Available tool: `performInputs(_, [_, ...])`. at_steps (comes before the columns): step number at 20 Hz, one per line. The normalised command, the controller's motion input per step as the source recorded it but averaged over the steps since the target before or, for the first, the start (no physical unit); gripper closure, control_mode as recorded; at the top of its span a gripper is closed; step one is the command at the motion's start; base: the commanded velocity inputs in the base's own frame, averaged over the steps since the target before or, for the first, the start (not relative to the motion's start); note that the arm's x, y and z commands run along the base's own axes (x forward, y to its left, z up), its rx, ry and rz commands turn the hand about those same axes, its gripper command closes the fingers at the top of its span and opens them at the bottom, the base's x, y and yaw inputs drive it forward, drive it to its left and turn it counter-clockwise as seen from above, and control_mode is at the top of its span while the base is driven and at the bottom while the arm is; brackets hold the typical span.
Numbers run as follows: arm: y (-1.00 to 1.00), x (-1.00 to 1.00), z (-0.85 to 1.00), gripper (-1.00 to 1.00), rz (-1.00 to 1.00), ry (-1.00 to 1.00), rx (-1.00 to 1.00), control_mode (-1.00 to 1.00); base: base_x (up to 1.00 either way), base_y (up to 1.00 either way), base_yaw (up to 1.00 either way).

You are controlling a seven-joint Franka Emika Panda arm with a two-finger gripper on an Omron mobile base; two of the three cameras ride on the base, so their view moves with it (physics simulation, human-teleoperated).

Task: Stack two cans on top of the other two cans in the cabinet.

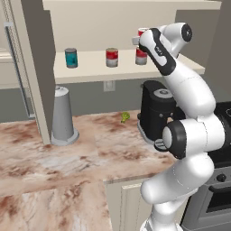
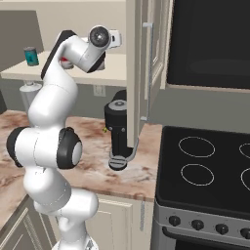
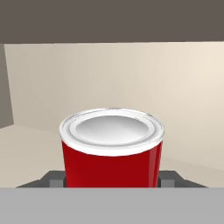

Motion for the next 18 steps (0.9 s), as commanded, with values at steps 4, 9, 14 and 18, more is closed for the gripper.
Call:
performInputs(4, [0.0, 0.0, 0.06, 1.0, 0.0, 0.02, 0.0, -1.0, 0.0, 0.0, 0.0])
performInputs(9, [0.0, -0.03, 0.0, 1.0, 0.0, 0.08, 0.0, -1.0, 0.0, 0.0, 0.0])
performInputs(14, [0.0, -0.01, -0.01, 1.0, 0.0, 0.07, 0.0, -1.0, 0.0, 0.0, 0.0])
performInputs(18, [0.0, 0.0, 0.0, 1.0, 0.0, 0.01, 0.0, -1.0, 0.0, 0.0, 0.0])
